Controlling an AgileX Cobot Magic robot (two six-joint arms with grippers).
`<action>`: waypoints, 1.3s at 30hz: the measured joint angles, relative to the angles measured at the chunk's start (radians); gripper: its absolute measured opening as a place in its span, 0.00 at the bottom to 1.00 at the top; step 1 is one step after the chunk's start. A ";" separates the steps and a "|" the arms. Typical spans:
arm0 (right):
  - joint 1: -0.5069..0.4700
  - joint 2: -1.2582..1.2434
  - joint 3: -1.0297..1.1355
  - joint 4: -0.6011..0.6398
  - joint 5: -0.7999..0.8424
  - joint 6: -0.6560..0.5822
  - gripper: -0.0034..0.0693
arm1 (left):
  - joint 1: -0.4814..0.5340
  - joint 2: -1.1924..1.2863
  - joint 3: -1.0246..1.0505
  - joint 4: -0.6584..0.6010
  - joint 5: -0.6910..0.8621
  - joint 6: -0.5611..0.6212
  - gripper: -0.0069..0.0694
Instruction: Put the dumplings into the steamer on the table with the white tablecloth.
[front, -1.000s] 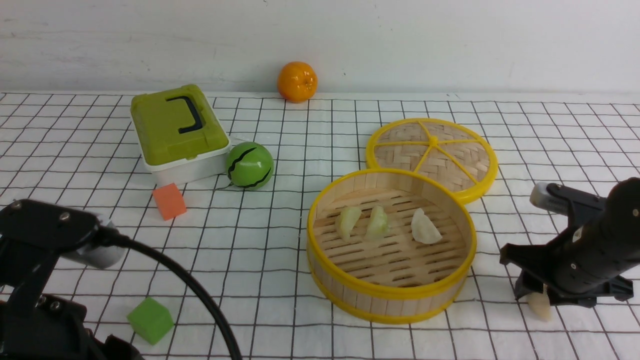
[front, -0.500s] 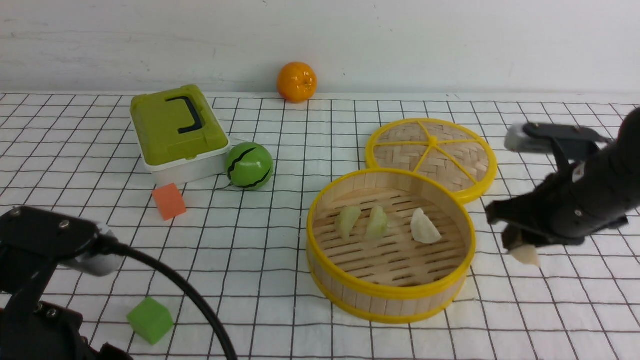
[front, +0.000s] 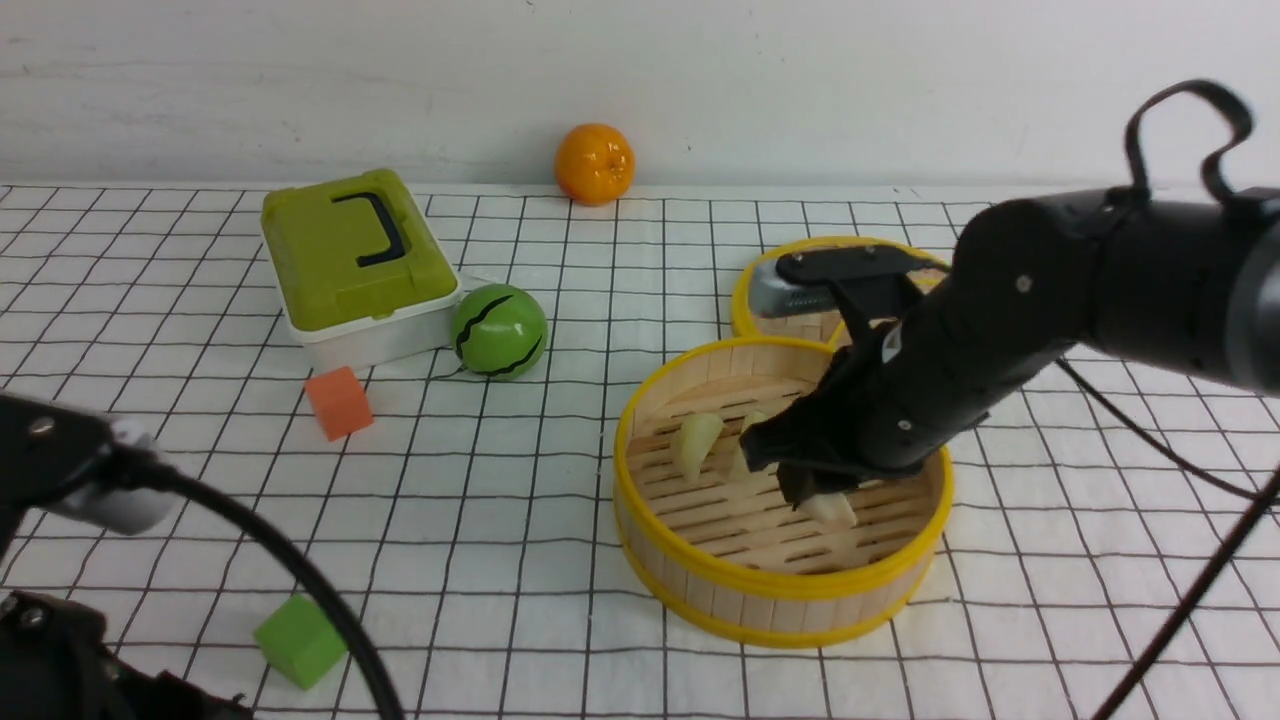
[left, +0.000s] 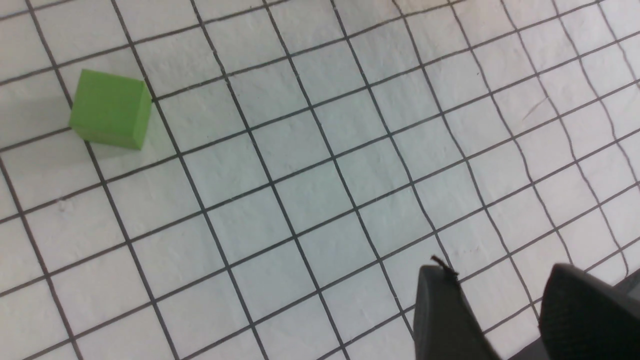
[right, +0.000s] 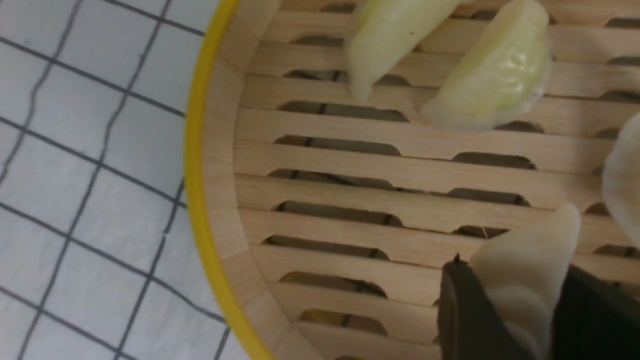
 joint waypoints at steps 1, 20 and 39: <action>0.000 0.023 -0.002 0.000 -0.005 0.006 0.30 | 0.000 -0.025 0.000 0.000 0.005 0.000 0.46; 0.000 -0.096 -0.055 0.001 0.116 -0.007 0.67 | 0.000 -0.421 0.000 0.242 0.106 -0.097 0.46; 0.000 -0.991 0.420 -0.003 -0.135 -0.053 0.08 | 0.000 -0.437 0.000 0.259 0.129 -0.128 0.46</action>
